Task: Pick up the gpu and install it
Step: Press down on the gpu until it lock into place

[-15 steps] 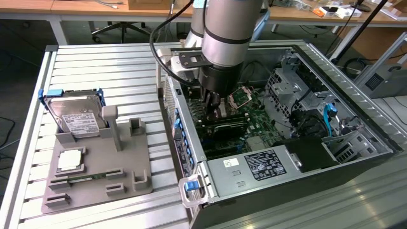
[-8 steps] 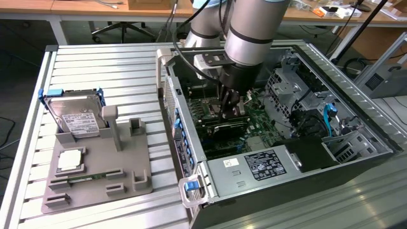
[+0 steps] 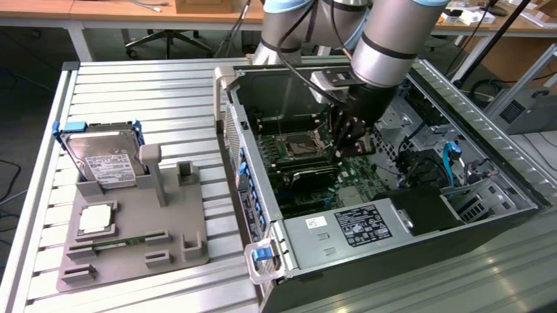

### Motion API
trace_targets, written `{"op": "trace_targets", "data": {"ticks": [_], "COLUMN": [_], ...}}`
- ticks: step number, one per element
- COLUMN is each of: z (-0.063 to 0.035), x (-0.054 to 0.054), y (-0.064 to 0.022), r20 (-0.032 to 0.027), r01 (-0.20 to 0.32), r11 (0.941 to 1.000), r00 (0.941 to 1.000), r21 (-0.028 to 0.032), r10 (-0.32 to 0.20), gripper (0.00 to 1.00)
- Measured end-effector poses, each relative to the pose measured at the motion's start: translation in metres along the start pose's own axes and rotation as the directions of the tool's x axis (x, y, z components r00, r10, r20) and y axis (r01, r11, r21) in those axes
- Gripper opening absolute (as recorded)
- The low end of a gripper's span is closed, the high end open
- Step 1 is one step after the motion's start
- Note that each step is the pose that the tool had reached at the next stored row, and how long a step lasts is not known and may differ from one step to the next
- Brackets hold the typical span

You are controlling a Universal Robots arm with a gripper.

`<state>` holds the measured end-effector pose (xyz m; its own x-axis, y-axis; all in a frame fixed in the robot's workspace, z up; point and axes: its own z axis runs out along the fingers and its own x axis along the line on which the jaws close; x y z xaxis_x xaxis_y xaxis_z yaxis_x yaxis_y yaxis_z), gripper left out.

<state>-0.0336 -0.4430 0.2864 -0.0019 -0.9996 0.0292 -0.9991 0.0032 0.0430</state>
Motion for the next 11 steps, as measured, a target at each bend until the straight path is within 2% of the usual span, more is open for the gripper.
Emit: {"op": "trace_targets", "data": {"ticks": [1,4,11], "z": [-0.0004,-0.0009,-0.001], "x": [0.0,0.0,0.0], "y": [-0.0078,-0.0224,-0.0226], "r20": [0.0016,0.0062,0.0062], "r01": [0.0,0.001,0.001], "r11": [1.0,0.9999,0.9999], "r00": [1.0,1.0,1.0], "r21": [-0.0033,-0.0107,-0.0108], "r10": [0.0,-0.001,-0.001], "gripper": [0.11,0.11,0.11]}}
